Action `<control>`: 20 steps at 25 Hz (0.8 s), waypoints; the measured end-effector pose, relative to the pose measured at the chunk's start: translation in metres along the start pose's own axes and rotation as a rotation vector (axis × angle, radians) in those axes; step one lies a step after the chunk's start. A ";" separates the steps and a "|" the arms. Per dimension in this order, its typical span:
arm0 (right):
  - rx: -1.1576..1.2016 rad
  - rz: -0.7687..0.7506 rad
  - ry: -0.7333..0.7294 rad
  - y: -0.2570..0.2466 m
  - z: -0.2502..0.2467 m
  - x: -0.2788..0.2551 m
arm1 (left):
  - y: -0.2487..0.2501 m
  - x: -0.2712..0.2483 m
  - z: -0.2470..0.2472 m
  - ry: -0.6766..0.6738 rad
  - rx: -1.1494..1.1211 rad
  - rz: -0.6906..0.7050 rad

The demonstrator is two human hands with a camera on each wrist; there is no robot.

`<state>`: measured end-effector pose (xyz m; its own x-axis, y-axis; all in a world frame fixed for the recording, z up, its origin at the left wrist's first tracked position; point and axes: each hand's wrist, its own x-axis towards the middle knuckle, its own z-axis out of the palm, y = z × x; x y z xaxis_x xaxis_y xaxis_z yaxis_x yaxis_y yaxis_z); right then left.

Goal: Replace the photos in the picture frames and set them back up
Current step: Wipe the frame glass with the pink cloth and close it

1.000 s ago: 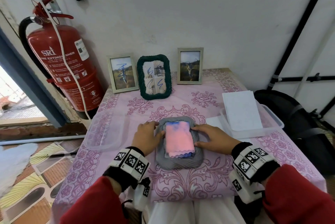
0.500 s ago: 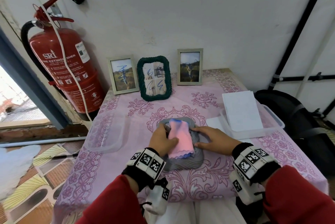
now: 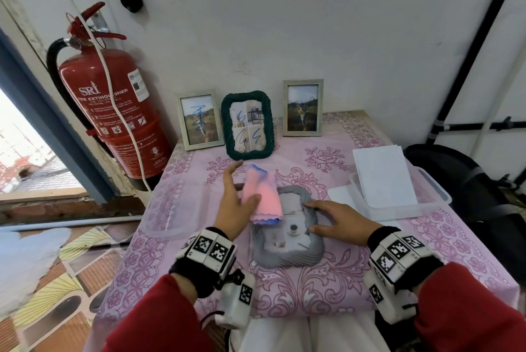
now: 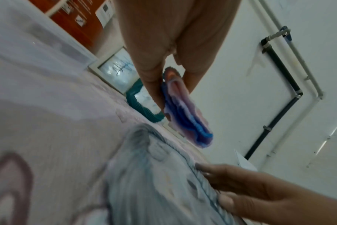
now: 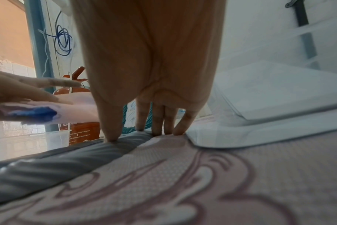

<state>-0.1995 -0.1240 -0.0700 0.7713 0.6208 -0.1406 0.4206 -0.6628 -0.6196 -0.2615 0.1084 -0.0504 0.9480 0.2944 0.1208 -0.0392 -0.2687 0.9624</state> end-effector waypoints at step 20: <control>-0.049 0.000 -0.027 -0.002 0.003 0.000 | -0.048 0.022 -0.157 0.203 0.258 -0.098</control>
<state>-0.2020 -0.1215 -0.0715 0.7584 0.6314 -0.1619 0.4437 -0.6820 -0.5813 -0.2885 0.2721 -0.0562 0.8599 0.5001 0.1024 0.1546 -0.4462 0.8815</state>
